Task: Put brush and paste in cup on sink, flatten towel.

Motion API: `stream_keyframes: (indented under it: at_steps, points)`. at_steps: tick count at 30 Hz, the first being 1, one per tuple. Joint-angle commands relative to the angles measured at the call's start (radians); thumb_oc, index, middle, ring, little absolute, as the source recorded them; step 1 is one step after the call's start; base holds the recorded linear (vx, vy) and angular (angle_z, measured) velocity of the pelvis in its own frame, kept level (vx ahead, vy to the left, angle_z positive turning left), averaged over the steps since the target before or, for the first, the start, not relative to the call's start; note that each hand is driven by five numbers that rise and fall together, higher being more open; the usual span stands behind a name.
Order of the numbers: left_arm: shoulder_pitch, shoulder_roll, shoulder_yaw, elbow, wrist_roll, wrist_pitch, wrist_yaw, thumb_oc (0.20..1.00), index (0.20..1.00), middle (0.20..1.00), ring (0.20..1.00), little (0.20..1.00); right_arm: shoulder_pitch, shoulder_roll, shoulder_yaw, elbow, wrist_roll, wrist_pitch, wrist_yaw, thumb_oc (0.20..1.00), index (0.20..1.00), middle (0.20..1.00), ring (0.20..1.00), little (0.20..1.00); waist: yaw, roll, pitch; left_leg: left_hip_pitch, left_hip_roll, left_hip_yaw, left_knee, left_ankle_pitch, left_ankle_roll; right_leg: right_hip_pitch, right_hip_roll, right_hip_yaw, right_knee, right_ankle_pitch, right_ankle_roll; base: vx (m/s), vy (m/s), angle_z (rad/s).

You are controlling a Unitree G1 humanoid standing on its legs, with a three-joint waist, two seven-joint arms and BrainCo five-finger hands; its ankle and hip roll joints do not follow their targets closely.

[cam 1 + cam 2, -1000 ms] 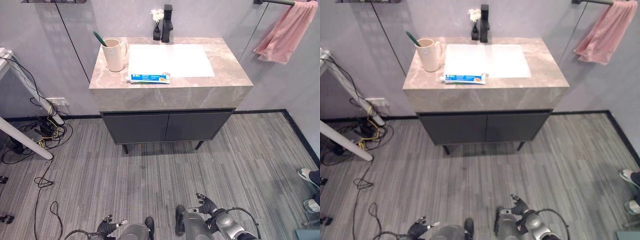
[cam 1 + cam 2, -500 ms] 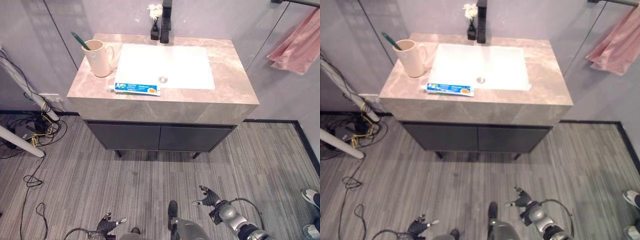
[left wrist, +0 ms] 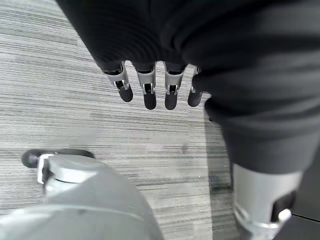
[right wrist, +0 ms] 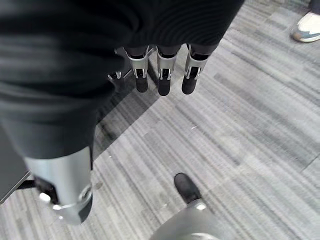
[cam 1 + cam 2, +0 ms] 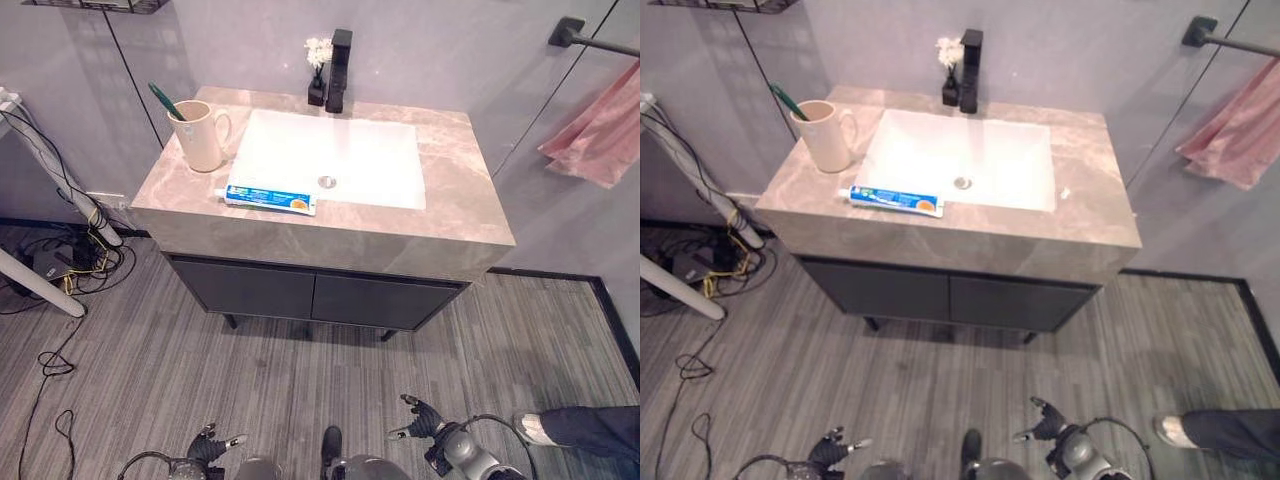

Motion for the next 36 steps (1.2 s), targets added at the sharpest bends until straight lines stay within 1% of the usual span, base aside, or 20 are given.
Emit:
stream_keyframes:
  at_steps: [1, 2, 3, 4, 6, 8, 11, 14, 15, 17, 21, 23, 25, 27, 28, 29, 31, 32, 33, 36]
  points:
    - [-0.050, 0.027, 0.011, -0.033, 0.007, -0.021, 0.034, 1.000, 1.000, 1.000, 1.000, 1.000, -0.020, -0.029, -0.036, -0.001, -0.002, -0.032, -0.035, 1.000, 1.000, 1.000, 1.000, 1.000, -0.015, -0.008, 0.067, -0.021, -0.050, 0.145, -0.333, 0.147, 0.072, 0.028, -0.069, 0.058, 0.095, -0.054, 0.126, 0.14, 0.128, 0.79]
    - [-0.058, 0.030, 0.010, -0.031, 0.001, -0.023, 0.038, 1.000, 1.000, 1.000, 1.000, 1.000, -0.022, -0.025, -0.039, 0.025, 0.000, -0.031, -0.042, 1.000, 1.000, 1.000, 1.000, 1.000, -0.005, 0.000, 0.071, -0.065, -0.048, 0.149, -0.366, 0.185, 0.063, 0.041, -0.064, 0.064, 0.095, -0.060, 0.125, 0.21, 0.178, 0.80]
    - [-0.063, 0.033, 0.001, -0.028, 0.009, -0.028, 0.041, 1.000, 1.000, 1.000, 1.000, 1.000, -0.025, -0.021, -0.038, 0.054, -0.005, -0.031, -0.049, 1.000, 1.000, 1.000, 1.000, 1.000, 0.005, 0.017, 0.070, -0.113, -0.035, 0.161, -0.443, 0.249, 0.051, 0.070, -0.049, 0.069, 0.086, -0.075, 0.126, 0.16, 0.121, 0.56]
    - [-0.063, 0.033, 0.001, -0.028, 0.009, -0.028, 0.041, 1.000, 1.000, 1.000, 1.000, 1.000, -0.025, -0.020, -0.038, 0.056, -0.005, -0.032, -0.050, 1.000, 1.000, 1.000, 1.000, 1.000, 0.006, 0.014, 0.072, -0.103, -0.037, 0.164, -0.455, 0.254, 0.050, 0.074, -0.052, 0.071, 0.086, -0.077, 0.126, 0.19, 0.111, -0.08]
    - [-0.073, 0.039, -0.016, -0.025, 0.033, -0.028, 0.040, 1.000, 1.000, 1.000, 1.000, 1.000, -0.030, -0.010, -0.037, 0.081, -0.007, -0.030, -0.052, 1.000, 1.000, 1.000, 1.000, 1.000, 0.026, 0.032, 0.065, -0.125, -0.016, 0.199, -0.554, 0.319, 0.035, 0.125, -0.038, 0.090, 0.080, -0.100, 0.130, 0.28, 0.172, -0.47]
    - [-0.060, 0.042, -0.017, -0.027, 0.049, -0.026, 0.033, 1.000, 1.000, 1.000, 1.000, 1.000, -0.033, -0.002, -0.038, 0.078, -0.016, -0.028, -0.044, 1.000, 1.000, 1.000, 1.000, 1.000, 0.032, 0.037, 0.046, -0.098, -0.015, 0.173, -0.548, 0.324, 0.048, 0.144, -0.045, 0.114, 0.105, -0.122, 0.146, 0.33, 0.285, -0.62]
    - [-0.055, 0.047, -0.024, -0.026, 0.076, -0.026, 0.040, 1.000, 1.000, 1.000, 1.000, 1.000, -0.028, 0.002, -0.047, 0.058, -0.028, -0.028, -0.047, 1.000, 1.000, 1.000, 1.000, 1.000, 0.019, 0.023, 0.026, -0.107, -0.042, 0.168, -0.449, 0.287, 0.065, 0.186, -0.095, 0.129, 0.114, -0.128, 0.177, 0.27, 0.301, -0.63]
    - [-0.053, 0.064, -0.035, -0.039, 0.105, -0.026, 0.044, 1.000, 1.000, 1.000, 1.000, 1.000, -0.026, 0.010, -0.068, 0.041, -0.015, -0.026, -0.041, 1.000, 1.000, 1.000, 1.000, 1.000, 0.014, 0.013, 0.012, -0.102, -0.068, 0.196, -0.375, 0.227, 0.081, 0.196, -0.143, 0.153, 0.122, -0.088, 0.204, 0.17, 0.268, -0.18]
    - [-0.052, 0.064, -0.035, -0.039, 0.105, -0.025, 0.044, 1.000, 1.000, 1.000, 1.000, 1.000, -0.025, 0.010, -0.068, 0.041, -0.015, -0.026, -0.041, 1.000, 1.000, 1.000, 1.000, 1.000, 0.015, 0.013, 0.012, -0.103, -0.067, 0.196, -0.373, 0.225, 0.082, 0.196, -0.143, 0.153, 0.122, -0.088, 0.205, 0.14, 0.268, -0.25]
    - [-0.050, 0.084, -0.048, -0.074, 0.122, -0.030, 0.045, 1.000, 1.000, 1.000, 1.000, 1.000, -0.025, 0.014, -0.071, 0.016, -0.016, -0.027, -0.037, 1.000, 1.000, 1.000, 1.000, 1.000, 0.015, 0.012, 0.005, -0.093, -0.086, 0.202, -0.340, 0.184, 0.102, 0.173, -0.181, 0.167, 0.181, -0.015, 0.214, 0.16, 0.311, -0.16]
    - [-0.029, 0.115, -0.062, -0.143, 0.152, -0.033, 0.041, 1.000, 1.000, 1.000, 1.000, 1.000, -0.019, 0.006, -0.062, -0.069, -0.028, -0.027, -0.027, 1.000, 1.000, 1.000, 1.000, 1.000, 0.013, 0.020, 0.015, -0.039, -0.111, 0.204, -0.353, 0.151, 0.133, 0.128, -0.233, 0.140, 0.307, 0.114, 0.204, 0.11, 0.270, 0.10]
    - [-0.021, 0.125, -0.064, -0.167, 0.157, -0.035, 0.037, 1.000, 1.000, 1.000, 1.000, 1.000, -0.021, 0.001, -0.056, -0.091, -0.033, -0.032, -0.024, 1.000, 1.000, 1.000, 1.000, 1.000, 0.010, 0.036, 0.034, -0.006, -0.116, 0.201, -0.369, 0.151, 0.142, 0.099, -0.225, 0.123, 0.390, 0.141, 0.200, 0.08, 0.226, 0.06]
    - [-0.017, 0.125, -0.078, -0.171, 0.187, -0.030, 0.027, 1.000, 1.000, 1.000, 1.000, 1.000, -0.013, -0.007, -0.056, -0.103, -0.029, -0.038, -0.022, 1.000, 1.000, 1.000, 1.000, 1.000, -0.003, 0.042, 0.040, 0.025, -0.138, 0.183, -0.393, 0.155, 0.142, 0.082, -0.140, 0.148, 0.383, 0.059, 0.193, 0.11, 0.203, 0.04]
    - [-0.009, 0.118, -0.075, -0.143, 0.200, -0.031, 0.033, 1.000, 1.000, 1.000, 1.000, 1.000, -0.020, -0.002, -0.054, -0.107, -0.029, -0.039, -0.021, 1.000, 1.000, 1.000, 1.000, 1.000, 0.011, 0.049, 0.035, 0.054, -0.118, 0.210, -0.418, 0.150, 0.138, 0.049, -0.171, 0.036, 0.342, 0.032, 0.190, 0.08, 0.133, 0.09]
    - [-0.009, 0.117, -0.075, -0.142, 0.200, -0.031, 0.033, 1.000, 1.000, 1.000, 1.000, 1.000, -0.020, -0.002, -0.054, -0.107, -0.029, -0.039, -0.021, 1.000, 1.000, 1.000, 1.000, 1.000, 0.009, 0.049, 0.037, 0.057, -0.119, 0.208, -0.419, 0.149, 0.137, 0.052, -0.172, 0.034, 0.342, 0.030, 0.189, 0.13, 0.069, -0.44]
    - [-0.001, 0.109, -0.082, -0.138, 0.202, -0.031, 0.025, 1.000, 1.000, 1.000, 1.000, 1.000, -0.033, -0.009, -0.047, -0.130, -0.033, -0.041, -0.019, 1.000, 1.000, 1.000, 1.000, 1.000, 0.005, 0.051, 0.038, 0.083, -0.115, 0.202, -0.442, 0.148, 0.128, 0.023, -0.163, 0.016, 0.254, 0.006, 0.194, 0.12, 0.031, -0.44]
    - [-0.003, 0.106, -0.081, -0.128, 0.201, -0.031, 0.024, 1.000, 1.000, 1.000, 1.000, 1.000, -0.037, -0.010, -0.048, -0.134, -0.033, -0.040, -0.019, 1.000, 1.000, 1.000, 1.000, 1.000, 0.003, 0.049, 0.046, 0.089, -0.115, 0.198, -0.436, 0.145, 0.127, 0.023, -0.164, 0.021, 0.230, 0.011, 0.198, 0.10, 0.006, -0.17]
    - [-0.007, 0.095, -0.081, -0.113, 0.204, -0.034, 0.026, 1.000, 1.000, 1.000, 1.000, 1.000, -0.057, -0.018, -0.043, -0.140, -0.045, -0.043, -0.024, 1.000, 1.000, 1.000, 1.000, 1.000, 0.003, 0.043, 0.057, 0.094, -0.116, 0.198, -0.420, 0.131, 0.123, 0.019, -0.196, 0.012, 0.165, 0.048, 0.210, 0.07, -0.046, 0.07]
    - [-0.011, 0.089, -0.084, -0.103, 0.205, -0.035, 0.028, 1.000, 1.000, 1.000, 1.000, 1.000, -0.063, -0.023, -0.040, -0.142, -0.052, -0.044, -0.023, 1.000, 1.000, 1.000, 1.000, 1.000, 0.000, 0.042, 0.062, 0.096, -0.115, 0.191, -0.414, 0.126, 0.121, 0.023, -0.201, 0.023, 0.152, 0.059, 0.215, 0.07, -0.046, 0.02]
    - [-0.022, 0.078, -0.088, -0.083, 0.212, -0.036, 0.033, 1.000, 1.000, 1.000, 1.000, 1.000, -0.065, -0.024, -0.039, -0.123, -0.056, -0.044, -0.026, 1.000, 1.000, 1.000, 1.000, 1.000, -0.005, 0.035, 0.062, 0.097, -0.120, 0.179, -0.410, 0.120, 0.115, 0.033, -0.193, 0.058, 0.122, 0.067, 0.220, 0.08, -0.087, 0.14]
